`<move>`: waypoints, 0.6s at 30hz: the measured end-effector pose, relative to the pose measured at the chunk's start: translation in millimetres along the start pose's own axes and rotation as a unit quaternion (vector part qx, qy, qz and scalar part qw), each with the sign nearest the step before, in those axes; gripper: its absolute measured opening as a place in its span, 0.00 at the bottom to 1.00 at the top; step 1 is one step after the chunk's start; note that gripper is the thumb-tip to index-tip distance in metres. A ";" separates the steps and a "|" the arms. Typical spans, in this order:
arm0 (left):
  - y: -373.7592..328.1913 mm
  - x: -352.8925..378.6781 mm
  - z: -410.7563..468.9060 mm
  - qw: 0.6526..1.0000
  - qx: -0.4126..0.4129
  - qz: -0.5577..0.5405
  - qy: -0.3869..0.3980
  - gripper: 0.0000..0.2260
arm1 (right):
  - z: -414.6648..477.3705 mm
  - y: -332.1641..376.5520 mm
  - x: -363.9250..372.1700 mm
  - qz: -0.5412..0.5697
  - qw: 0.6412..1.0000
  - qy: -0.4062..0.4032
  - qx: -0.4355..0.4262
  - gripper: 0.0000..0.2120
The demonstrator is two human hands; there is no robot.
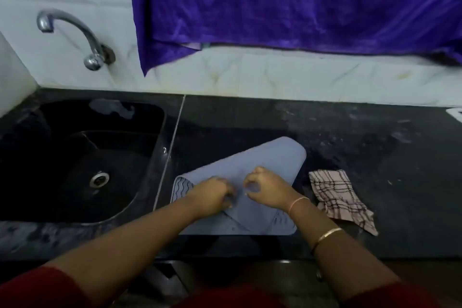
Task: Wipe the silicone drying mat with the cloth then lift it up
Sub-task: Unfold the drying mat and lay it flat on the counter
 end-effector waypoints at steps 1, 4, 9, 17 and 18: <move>-0.9 3.5 1.8 1.000 0.007 0.013 0.008 0.14 | 0.0 -2.9 5.3 -0.001 1.000 0.009 0.007 0.11; -6.4 9.8 1.4 0.998 0.023 0.052 0.024 0.17 | -3.2 -5.5 16.2 -0.008 1.000 0.025 0.014 0.12; -6.3 22.1 -0.1 0.992 0.044 0.106 0.050 0.22 | -5.0 -10.3 20.9 -0.009 1.000 0.018 0.015 0.14; -5.8 13.7 -5.5 0.996 0.036 0.073 -0.035 0.20 | -3.0 -6.0 17.2 0.018 1.000 0.022 -0.003 0.13; -3.3 12.6 -3.9 0.996 0.022 0.074 -0.048 0.17 | -2.1 -4.4 15.5 0.026 0.999 0.028 -0.005 0.13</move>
Point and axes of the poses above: each hand's wrist, its own z-axis towards the middle knuckle, its own x-axis out of the palm, y = z × x, the point moved 9 cm from there along z, towards the middle knuckle, and after that the axes turned 10 degrees about z, right-handed, at the moved point
